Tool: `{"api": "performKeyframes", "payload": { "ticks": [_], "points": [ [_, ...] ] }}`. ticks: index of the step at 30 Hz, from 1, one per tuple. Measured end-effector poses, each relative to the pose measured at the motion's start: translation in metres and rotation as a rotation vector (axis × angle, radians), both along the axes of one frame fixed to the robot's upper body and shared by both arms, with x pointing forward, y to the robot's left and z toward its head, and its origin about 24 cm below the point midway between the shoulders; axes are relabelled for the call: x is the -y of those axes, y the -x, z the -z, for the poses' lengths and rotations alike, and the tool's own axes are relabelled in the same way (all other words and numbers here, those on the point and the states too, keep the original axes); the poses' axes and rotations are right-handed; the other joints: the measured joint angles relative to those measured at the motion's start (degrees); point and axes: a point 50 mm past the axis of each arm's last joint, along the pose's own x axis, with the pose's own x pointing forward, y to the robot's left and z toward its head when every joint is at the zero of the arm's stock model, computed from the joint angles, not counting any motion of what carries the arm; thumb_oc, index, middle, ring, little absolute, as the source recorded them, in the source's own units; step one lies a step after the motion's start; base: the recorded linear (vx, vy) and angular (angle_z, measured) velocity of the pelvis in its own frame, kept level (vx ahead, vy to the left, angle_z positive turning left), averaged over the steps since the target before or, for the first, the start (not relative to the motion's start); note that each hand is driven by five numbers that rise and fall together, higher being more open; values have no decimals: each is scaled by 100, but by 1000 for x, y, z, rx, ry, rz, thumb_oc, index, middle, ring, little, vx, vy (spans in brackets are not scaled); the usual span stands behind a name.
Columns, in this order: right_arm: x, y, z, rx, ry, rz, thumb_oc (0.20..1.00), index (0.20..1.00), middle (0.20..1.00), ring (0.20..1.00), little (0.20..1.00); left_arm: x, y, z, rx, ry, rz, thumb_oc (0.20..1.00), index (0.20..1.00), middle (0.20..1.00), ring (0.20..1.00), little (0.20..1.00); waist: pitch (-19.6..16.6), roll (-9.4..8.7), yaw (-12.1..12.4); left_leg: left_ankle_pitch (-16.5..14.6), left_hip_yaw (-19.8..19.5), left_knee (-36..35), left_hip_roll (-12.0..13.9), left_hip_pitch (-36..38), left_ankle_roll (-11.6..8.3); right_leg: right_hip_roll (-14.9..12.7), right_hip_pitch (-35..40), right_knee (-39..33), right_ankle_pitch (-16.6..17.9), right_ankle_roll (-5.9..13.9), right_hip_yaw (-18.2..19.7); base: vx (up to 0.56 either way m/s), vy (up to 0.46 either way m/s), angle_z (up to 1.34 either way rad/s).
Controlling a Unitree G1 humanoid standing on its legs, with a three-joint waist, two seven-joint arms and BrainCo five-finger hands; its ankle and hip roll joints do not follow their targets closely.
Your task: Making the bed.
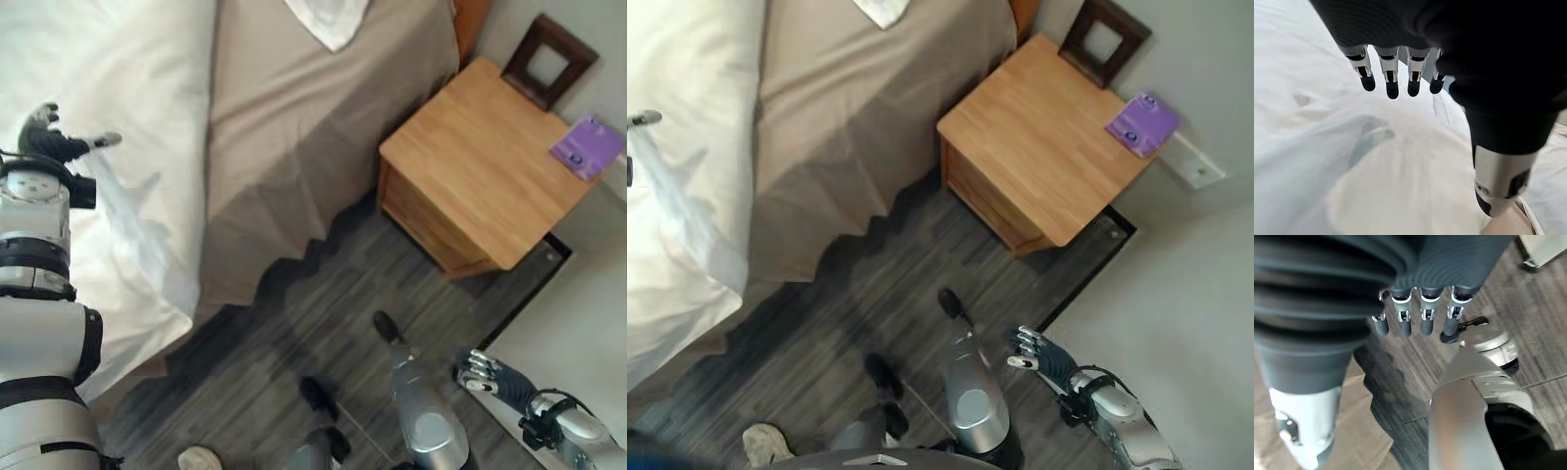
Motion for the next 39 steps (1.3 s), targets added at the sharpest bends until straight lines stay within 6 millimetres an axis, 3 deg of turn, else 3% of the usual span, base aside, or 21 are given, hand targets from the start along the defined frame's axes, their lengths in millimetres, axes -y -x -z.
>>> {"api": "performKeyframes", "payload": {
  "ticks": [4, 9, 12, 16, 18, 22, 26, 28, 34, 39],
  "points": [
    [0, -9, -4, 31, 7, 4, 1000, 1000, 1000, 1000, 1000, 10, -7, -4, 24, -15, 19, 1000, 1000, 1000, 1000, 1000, 8, 14, 38, 47, -18, 1, 39, 17, -22, 65, 7, 184, -144, -53, -100, 66, -69, 12],
    [-2, -9, 2, 1, 18, -15, 1000, 1000, 1000, 1000, 1000, 42, -28, 10, 11, -1, 125, 1000, 1000, 1000, 1000, 1000, -8, -50, 152, 106, -221, 44, 79, 268, -92, 140, -75, 1176, -758, -131, -252, 10, -92, 21],
    [-1, -12, 2, 9, 26, -7, 1000, 1000, 1000, 1000, 1000, 50, -32, 2, 26, -26, 153, 1000, 1000, 1000, 1000, 1000, -12, -27, 262, 282, -121, 40, 88, 234, -57, 116, -49, 1385, -868, -128, -474, 55, -11, 36],
    [14, -11, -3, 32, 56, 38, 1000, 1000, 1000, 1000, 1000, 53, -33, 1, 34, -31, 164, 1000, 1000, 1000, 1000, 1000, -10, -19, 323, 198, -194, 186, 18, 257, -66, 31, 103, 1473, -960, -190, -593, 77, 6, 31],
    [21, -9, -2, 22, 68, 58, 1000, 1000, 1000, 1000, 1000, 51, -33, 2, 34, -27, 157, 1000, 1000, 1000, 1000, 1000, -13, -42, 398, 124, -479, 203, -152, 276, -34, 45, 136, 1460, -944, -168, -275, 98, 54, -6],
    [18, -6, 1, 8, 68, 55, 1000, 1000, 1000, 1000, 1000, 47, -30, 5, 23, -26, 143, 1000, 1000, 1000, 1000, 1000, 13, -177, 529, 68, -608, 155, -331, 475, 60, 68, 326, 1209, -723, -51, 200, 90, 112, -29],
    [5, 4, 12, -32, 24, 35, 1000, 1000, 1000, 1000, 1000, 34, -24, 10, 11, -16, 95, 1000, 1000, 1000, 1000, 1000, -90, -501, 537, 60, -237, 17, -336, 647, 81, 101, 508, 681, -494, 15, 637, 86, 206, -39],
    [-1, 8, 16, -51, 1, 21, 1000, 1000, 1000, 1000, 1000, 33, -23, 10, 5, -19, 88, 1000, 1000, 1000, 1000, 1000, -105, -583, 538, 52, -123, 10, -360, 625, 95, 88, 504, 507, -363, 34, 748, 47, 103, -33],
    [-21, 11, 25, -92, -47, -43, 1000, 1000, 1000, 1000, 1000, 30, -21, 7, -25, -81, 77, 1000, 1000, 1000, 1000, 1000, -110, -600, 528, 3, 46, -17, -300, 592, 48, 134, 497, 230, -123, 26, 843, 25, 49, -17],
    [-25, 2, 21, -69, -55, -54, 1000, 1000, 1000, 1000, 1000, 36, -24, 5, -25, -105, 100, 1000, 1000, 1000, 1000, 1000, -110, -588, 533, 11, 47, 12, -230, 526, 50, 196, 444, 191, -26, -34, 804, 10, 1, -2]
  ]
}}
